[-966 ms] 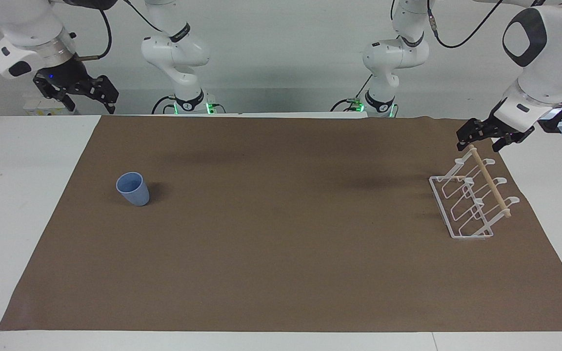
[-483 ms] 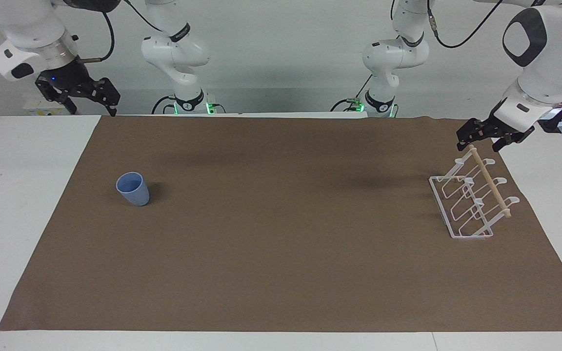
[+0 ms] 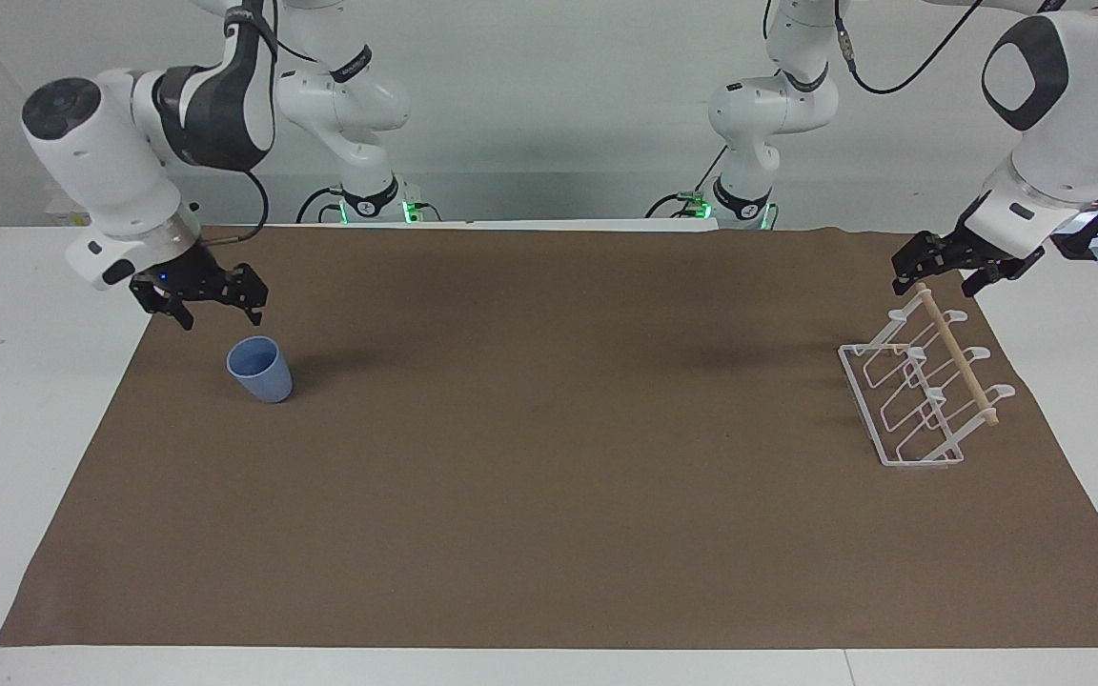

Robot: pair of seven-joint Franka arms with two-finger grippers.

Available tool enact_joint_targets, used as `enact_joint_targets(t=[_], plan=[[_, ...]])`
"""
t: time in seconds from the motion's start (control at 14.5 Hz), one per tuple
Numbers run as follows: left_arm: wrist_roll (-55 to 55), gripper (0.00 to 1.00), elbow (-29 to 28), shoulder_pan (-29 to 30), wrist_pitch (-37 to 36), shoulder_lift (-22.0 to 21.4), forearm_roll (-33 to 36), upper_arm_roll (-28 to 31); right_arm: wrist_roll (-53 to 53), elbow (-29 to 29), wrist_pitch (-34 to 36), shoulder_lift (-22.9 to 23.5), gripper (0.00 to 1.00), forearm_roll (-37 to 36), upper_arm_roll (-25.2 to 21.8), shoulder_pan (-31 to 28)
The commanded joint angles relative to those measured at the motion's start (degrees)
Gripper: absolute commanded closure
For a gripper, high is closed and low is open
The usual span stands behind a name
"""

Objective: Hang cup on cup holder

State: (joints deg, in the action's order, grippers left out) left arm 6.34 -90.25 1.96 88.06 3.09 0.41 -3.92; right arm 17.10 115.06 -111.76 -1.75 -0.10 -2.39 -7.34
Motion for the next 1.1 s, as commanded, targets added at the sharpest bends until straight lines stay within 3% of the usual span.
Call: enact_joint_targets(t=[0.0, 0.41, 0.55, 0.62, 0.83, 0.9, 1.03], plan=[[0.7, 0.00, 0.4, 0.1, -0.5, -0.3, 0.9, 0.0, 8.5, 5.3, -4.9, 0.1, 0.02, 1.6, 0.3, -4.0], [0.7, 0.00, 0.4, 0.1, -0.5, -0.3, 0.9, 0.0, 8.7, 9.4, -15.0, 4.9, 0.17, 1.6, 0.3, -3.8], [0.7, 0.00, 0.4, 0.1, -0.5, -0.3, 0.9, 0.0, 8.6, 10.7, -16.3, 4.9, 0.26, 1.6, 0.3, -3.7], [0.7, 0.00, 0.4, 0.1, -0.5, -0.3, 0.9, 0.0, 8.6, 11.1, -16.2, 4.8, 0.35, 1.6, 0.3, -3.6], [0.7, 0.00, 0.4, 0.1, -0.5, -0.3, 0.9, 0.0, 8.7, 11.3, -15.8, 4.6, 0.83, 1.5, 0.3, -3.5], [0.7, 0.00, 0.4, 0.1, -0.5, -0.3, 0.9, 0.0, 8.7, 11.3, -15.6, 4.6, 0.95, 1.5, 0.3, -3.5], [0.7, 0.00, 0.4, 0.1, -0.5, -0.3, 0.9, 0.0, 9.0, 11.2, -15.4, 4.7, 1.00, 1.5, 0.4, -3.4]])
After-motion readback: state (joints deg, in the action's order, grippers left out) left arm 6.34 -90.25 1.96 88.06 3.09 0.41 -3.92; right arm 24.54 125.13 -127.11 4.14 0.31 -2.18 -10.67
